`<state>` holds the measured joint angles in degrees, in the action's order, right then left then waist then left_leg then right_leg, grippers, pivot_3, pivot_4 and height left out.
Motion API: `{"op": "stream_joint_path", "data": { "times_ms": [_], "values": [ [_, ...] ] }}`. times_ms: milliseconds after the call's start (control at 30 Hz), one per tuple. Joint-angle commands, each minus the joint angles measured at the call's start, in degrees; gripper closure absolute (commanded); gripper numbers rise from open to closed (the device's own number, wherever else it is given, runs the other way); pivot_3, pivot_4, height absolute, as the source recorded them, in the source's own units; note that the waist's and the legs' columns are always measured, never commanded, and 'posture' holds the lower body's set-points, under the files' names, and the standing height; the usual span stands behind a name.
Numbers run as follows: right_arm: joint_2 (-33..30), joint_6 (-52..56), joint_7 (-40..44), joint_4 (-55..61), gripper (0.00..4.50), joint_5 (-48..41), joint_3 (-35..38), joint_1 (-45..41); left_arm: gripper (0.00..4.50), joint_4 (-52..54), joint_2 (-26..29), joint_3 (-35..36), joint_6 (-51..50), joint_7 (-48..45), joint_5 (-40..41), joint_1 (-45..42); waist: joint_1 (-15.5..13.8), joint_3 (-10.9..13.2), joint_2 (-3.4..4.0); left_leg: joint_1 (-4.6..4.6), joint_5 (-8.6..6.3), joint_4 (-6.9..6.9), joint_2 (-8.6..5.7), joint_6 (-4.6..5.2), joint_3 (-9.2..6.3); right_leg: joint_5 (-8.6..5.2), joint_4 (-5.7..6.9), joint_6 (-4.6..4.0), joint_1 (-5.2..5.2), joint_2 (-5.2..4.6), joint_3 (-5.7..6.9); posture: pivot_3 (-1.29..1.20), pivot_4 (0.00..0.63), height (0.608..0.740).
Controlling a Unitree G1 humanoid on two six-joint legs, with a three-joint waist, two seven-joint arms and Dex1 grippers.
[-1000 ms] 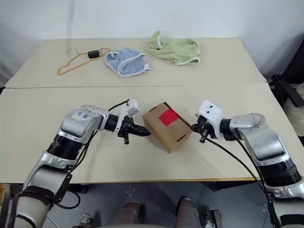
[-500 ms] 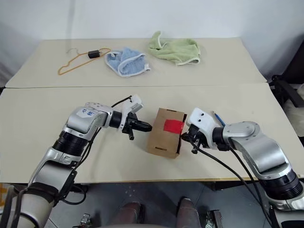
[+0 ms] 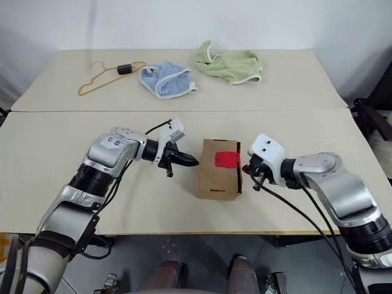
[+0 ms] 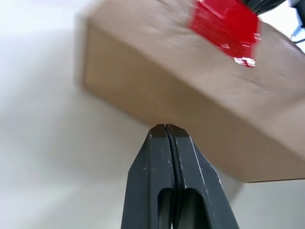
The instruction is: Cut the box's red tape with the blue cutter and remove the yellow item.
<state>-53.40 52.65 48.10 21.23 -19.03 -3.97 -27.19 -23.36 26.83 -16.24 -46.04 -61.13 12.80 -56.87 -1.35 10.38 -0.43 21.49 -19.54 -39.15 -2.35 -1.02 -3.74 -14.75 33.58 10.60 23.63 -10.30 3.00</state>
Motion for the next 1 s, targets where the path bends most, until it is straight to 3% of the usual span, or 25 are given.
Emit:
{"op": "stream_joint_path", "data": {
  "times_ms": [33, 167, 267, 400, 600, 700, 1000],
  "values": [
    [-2.3, 1.9, -0.4, 2.4, 3.90, -1.6, 6.6, -0.2, 4.50, -2.3, 0.4, 3.3, 3.6, -2.1, 0.8, -5.4, 0.0, 0.0, 0.00, 0.00, 0.00, 0.00, 0.00, 0.00, 0.00, 0.00, -0.02, 0.00, -0.01, 0.00, 0.00, 0.00, 0.150, 0.740],
    [-0.3, 8.7, -2.6, 4.5, 2.58, -5.7, 10.7, -2.8, 4.50, -3.6, -1.9, 4.4, 3.8, -4.1, 2.3, -8.6, 0.0, 0.0, 0.00, 0.01, -0.01, 0.00, -0.01, 0.02, 0.00, 0.00, -0.04, 0.01, -0.03, -0.01, 0.01, 0.00, 0.150, 0.740],
    [4.7, 16.1, -5.6, 7.2, 1.55, -11.1, 14.3, -5.4, 4.50, -2.0, -6.0, 3.1, 3.4, -6.4, 3.5, -9.7, 0.0, 0.0, 0.00, 0.00, -0.01, 0.00, 0.00, 0.02, 0.00, 0.00, -0.01, 0.01, -0.03, -0.01, 0.01, 0.00, 0.150, 0.740],
    [8.8, 22.6, -10.0, 8.1, 0.08, -13.0, 14.7, -7.0, 4.50, -1.0, -8.3, 0.4, 3.9, -8.2, 2.2, -8.8, 0.0, 0.0, 0.00, 0.01, -0.01, -0.01, 0.00, 0.02, 0.00, 0.00, 0.00, 0.00, -0.03, 0.00, 0.02, 0.00, 0.150, 0.740],
    [17.7, 38.2, -19.5, 6.4, 0.08, -11.7, 13.3, -10.9, 4.50, 1.4, -7.6, -2.6, 4.5, -9.0, 0.5, -6.5, 0.5, 0.0, 0.01, -0.02, -0.01, -0.02, 0.00, 0.01, 0.01, 0.00, 0.09, -0.01, 0.01, 0.00, -0.03, 0.00, 0.150, 0.740],
    [22.7, 39.9, -23.7, 4.4, 0.08, -10.7, 15.8, -11.6, 4.50, 0.8, -6.1, -3.8, 5.6, -8.6, -1.6, -6.4, 0.6, 0.0, 0.01, -0.04, 0.00, -0.02, 0.00, 0.00, 0.00, 0.01, 0.14, -0.02, 0.03, 0.00, -0.05, 0.00, 0.150, 0.740],
    [23.6, 39.9, -27.3, 3.6, 0.08, -13.5, 16.4, -11.3, 4.50, 1.4, -5.4, -5.3, 5.7, -8.5, -2.9, -4.8, 0.3, 0.0, 0.02, -0.03, 0.00, -0.02, -0.02, 0.01, 0.01, 0.01, 0.16, -0.02, 0.05, 0.00, -0.07, 0.00, 0.150, 0.740]
  ]
}}
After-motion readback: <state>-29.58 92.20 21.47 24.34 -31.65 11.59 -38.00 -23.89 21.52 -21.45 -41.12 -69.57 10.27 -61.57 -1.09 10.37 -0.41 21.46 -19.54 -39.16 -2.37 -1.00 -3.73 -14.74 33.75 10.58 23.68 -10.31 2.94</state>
